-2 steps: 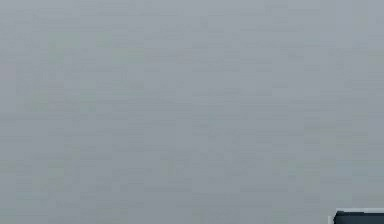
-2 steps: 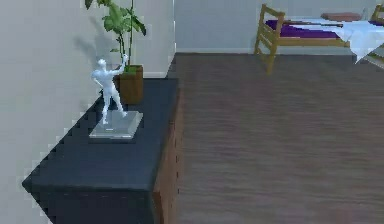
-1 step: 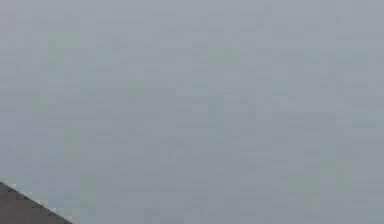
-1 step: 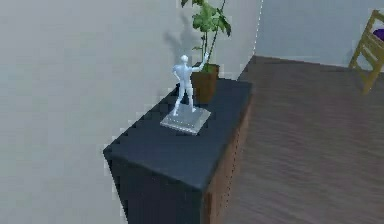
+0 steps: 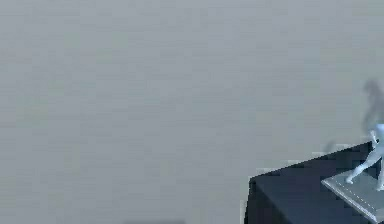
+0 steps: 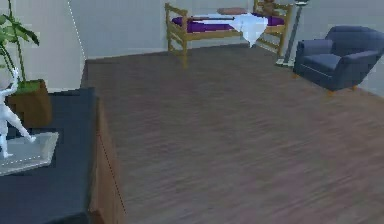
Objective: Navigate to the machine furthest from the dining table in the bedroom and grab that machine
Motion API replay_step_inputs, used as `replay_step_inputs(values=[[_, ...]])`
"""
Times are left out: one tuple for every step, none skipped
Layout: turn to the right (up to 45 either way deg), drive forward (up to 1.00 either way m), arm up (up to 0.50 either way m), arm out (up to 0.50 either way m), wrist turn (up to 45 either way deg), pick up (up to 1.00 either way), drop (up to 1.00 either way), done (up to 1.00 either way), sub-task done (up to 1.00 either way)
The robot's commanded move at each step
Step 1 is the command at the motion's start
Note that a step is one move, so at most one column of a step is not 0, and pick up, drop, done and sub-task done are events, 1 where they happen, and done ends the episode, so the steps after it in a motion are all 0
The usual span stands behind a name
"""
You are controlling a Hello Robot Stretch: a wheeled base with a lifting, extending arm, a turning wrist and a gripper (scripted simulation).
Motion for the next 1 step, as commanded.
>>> replay_step_inputs(values=[[45.0, 0.00, 0.00, 0.00, 0.0, 0.00, 0.00, 0.00, 0.00]])
